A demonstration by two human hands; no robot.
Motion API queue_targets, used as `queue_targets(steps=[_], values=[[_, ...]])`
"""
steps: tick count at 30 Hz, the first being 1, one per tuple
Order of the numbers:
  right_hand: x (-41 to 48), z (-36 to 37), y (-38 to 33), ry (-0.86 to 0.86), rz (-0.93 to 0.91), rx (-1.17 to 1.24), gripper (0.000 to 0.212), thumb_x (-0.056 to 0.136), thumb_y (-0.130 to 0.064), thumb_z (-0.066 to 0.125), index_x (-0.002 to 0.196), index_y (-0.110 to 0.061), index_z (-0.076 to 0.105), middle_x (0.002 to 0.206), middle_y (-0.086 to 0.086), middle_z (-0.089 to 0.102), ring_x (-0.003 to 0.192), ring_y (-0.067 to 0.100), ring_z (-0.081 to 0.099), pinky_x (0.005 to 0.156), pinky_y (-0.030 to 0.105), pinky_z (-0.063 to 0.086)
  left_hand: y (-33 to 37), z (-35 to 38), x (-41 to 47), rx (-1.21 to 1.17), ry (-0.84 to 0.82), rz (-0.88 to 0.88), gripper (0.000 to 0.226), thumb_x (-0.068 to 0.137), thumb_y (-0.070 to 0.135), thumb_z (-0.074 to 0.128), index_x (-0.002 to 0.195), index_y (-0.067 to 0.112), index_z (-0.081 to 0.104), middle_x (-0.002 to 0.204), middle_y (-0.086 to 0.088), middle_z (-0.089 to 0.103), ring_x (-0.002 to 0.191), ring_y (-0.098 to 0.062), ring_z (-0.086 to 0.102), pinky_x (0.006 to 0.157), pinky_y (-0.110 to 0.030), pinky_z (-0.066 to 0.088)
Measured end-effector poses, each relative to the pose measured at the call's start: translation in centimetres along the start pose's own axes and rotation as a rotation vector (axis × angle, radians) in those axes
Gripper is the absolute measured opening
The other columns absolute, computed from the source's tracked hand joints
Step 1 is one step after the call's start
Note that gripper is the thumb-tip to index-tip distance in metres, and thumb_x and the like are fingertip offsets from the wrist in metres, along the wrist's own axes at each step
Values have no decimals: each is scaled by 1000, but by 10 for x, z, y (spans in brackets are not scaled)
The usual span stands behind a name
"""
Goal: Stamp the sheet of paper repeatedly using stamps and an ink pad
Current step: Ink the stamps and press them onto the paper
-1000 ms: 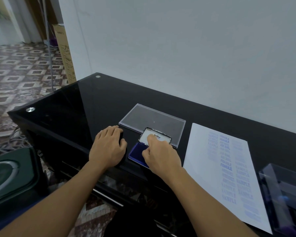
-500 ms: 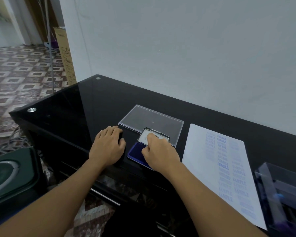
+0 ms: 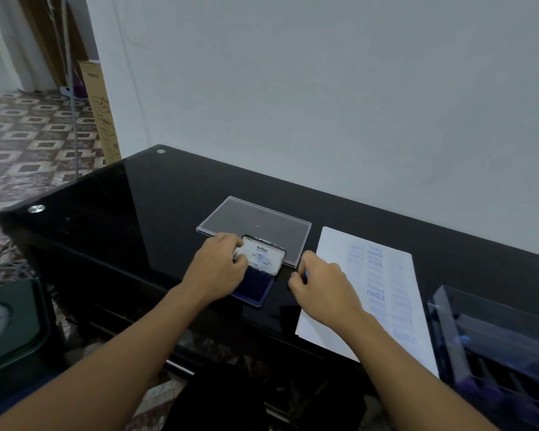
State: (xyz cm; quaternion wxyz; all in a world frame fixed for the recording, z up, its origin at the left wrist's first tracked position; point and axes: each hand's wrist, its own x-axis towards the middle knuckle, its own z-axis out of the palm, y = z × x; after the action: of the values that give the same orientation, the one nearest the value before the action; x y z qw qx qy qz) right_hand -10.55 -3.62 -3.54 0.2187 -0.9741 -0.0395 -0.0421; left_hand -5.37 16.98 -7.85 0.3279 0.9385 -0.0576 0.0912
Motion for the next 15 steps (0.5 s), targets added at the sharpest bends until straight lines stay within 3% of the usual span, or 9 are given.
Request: queue_targets(steps=[3,8,12,15], values=[[-5,-12,22,-2,83,-5,20,97,-29,51,81,-19,45,75,1,60,63,18,55,55,33,43,27,10,-3,5,-9,96,29,95,24,49,122,17,55,131,7,52,125,-15,42,105,-35,39],[-10,-37,52,26,169,-26,21,98,-29,52,80,-19,46,75,1,59,63,15,53,52,27,39,67,33,-6,-21,-25,209,25,94,23,50,117,16,56,125,2,56,113,-14,46,97,-28,38],[-10,-56,70,42,221,-8,19,97,-25,50,80,-16,47,74,0,58,61,14,50,54,27,38,85,52,-12,-64,-47,270,29,94,21,52,121,13,57,126,0,56,118,-18,46,101,-36,42],[-7,-63,78,50,242,-6,17,97,-24,50,85,-12,51,74,-4,58,61,13,51,54,27,39,91,65,-17,-64,-60,304,31,95,20,52,124,11,56,128,-1,56,121,-17,45,102,-31,40]])
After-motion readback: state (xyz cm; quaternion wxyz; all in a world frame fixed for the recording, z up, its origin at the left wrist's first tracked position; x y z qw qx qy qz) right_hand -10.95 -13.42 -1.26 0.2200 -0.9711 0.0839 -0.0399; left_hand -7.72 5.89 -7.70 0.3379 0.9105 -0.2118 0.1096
